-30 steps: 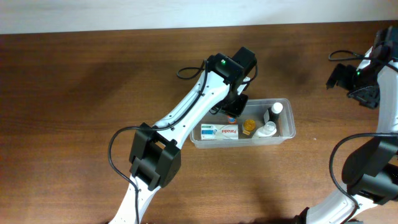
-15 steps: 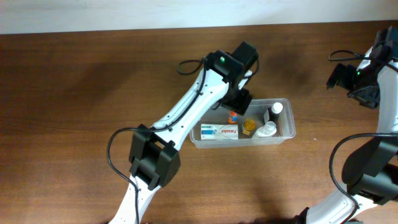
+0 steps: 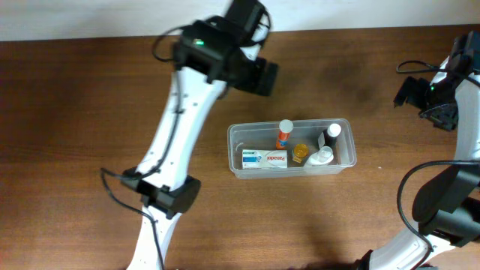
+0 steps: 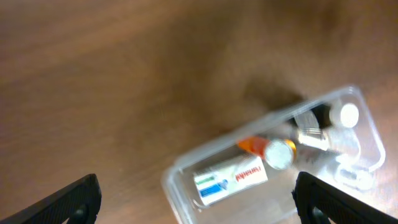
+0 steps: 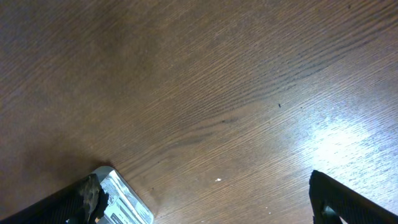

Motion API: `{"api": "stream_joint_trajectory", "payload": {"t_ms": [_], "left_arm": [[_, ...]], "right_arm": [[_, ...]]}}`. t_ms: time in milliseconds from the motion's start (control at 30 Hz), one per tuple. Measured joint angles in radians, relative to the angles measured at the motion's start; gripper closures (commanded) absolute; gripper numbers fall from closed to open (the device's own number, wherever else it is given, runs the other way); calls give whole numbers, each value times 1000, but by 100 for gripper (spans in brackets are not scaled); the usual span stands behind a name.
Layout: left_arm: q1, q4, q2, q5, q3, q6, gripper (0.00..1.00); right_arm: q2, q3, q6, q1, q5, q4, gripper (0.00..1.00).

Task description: Pack container

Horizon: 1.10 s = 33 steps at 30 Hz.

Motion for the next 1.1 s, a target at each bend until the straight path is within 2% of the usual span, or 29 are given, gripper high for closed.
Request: {"api": "stream_joint_trajectory", "payload": {"t_ms": [133,233,333,533,667,833,1100], "left_arm": [[79,-1,-69,0,-1,-2,1],[140,0,-173,-1,-73,5,1],[202,3,-355,-19,-243,10,1],[264,-5,-801,-72,-701,-23,1],[266,-9,-982,-86,-921,-53,1],[267,-11,-1064,-92,-1052,-64,1],[267,21,-1115,-104,-1067,-66,1]], "right_arm": [[0,0,0,0,0,0,2],[0,0,0,0,0,0,2],[0,0,0,0,0,0,2],[0,0,0,0,0,0,2],[0,0,0,0,0,0,2],[0,0,0,0,0,0,2],[0,0,0,0,0,0,2]]}}
